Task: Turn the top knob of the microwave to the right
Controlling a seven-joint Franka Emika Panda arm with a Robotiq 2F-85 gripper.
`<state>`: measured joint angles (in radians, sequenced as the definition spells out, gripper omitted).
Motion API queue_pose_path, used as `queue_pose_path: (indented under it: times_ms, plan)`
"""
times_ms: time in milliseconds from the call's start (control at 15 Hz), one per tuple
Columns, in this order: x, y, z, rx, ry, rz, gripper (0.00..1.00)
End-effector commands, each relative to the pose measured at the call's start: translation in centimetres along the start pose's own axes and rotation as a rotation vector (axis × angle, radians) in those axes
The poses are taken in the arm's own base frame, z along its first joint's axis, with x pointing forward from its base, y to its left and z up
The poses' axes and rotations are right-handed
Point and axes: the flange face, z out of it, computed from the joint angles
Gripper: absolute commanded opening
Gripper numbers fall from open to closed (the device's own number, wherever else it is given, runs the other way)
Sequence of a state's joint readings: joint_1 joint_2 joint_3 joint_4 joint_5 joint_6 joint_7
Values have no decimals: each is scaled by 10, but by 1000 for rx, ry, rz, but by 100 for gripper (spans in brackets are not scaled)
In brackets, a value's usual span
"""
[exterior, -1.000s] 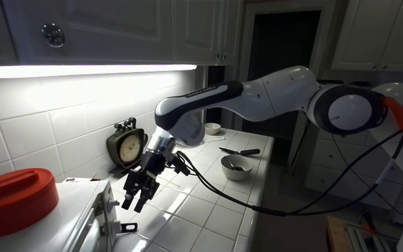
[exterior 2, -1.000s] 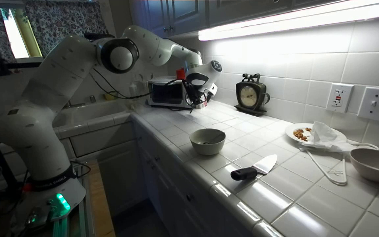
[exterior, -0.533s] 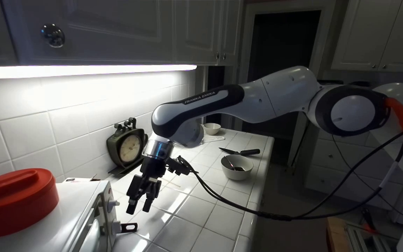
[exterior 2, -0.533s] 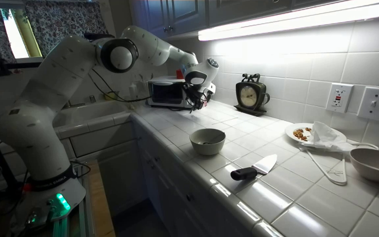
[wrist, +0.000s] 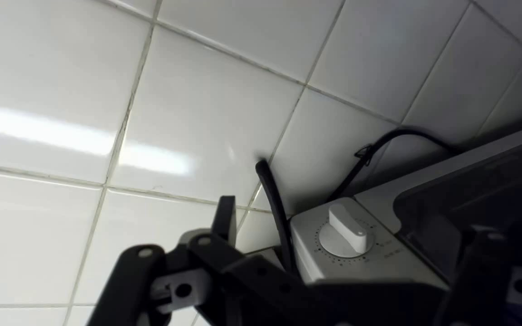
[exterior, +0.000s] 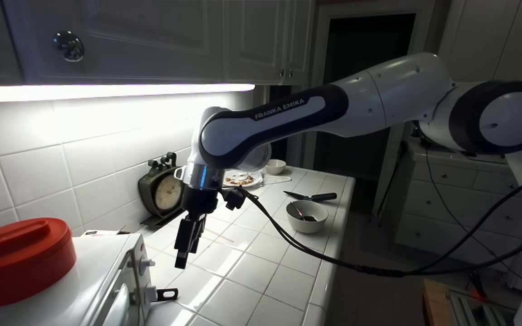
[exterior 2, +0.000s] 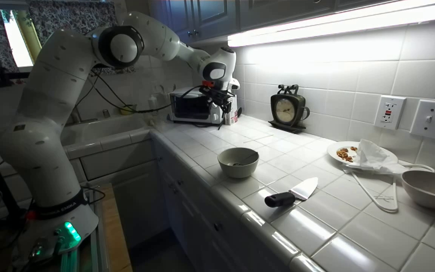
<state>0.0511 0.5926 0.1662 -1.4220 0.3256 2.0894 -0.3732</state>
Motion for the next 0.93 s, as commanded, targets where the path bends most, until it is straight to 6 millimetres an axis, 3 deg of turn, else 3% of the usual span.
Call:
queue_pose_path:
  times_ms: [0, 200, 600, 867]
  plan:
    - [-20, -29, -12, -133, 58, -138, 100]
    - [-33, -55, -19, -220, 171, -229, 100]
    - [-64, -93, -24, -286, 353, -222, 100]
    - [-84, -106, -51, -327, 334, -123, 100]
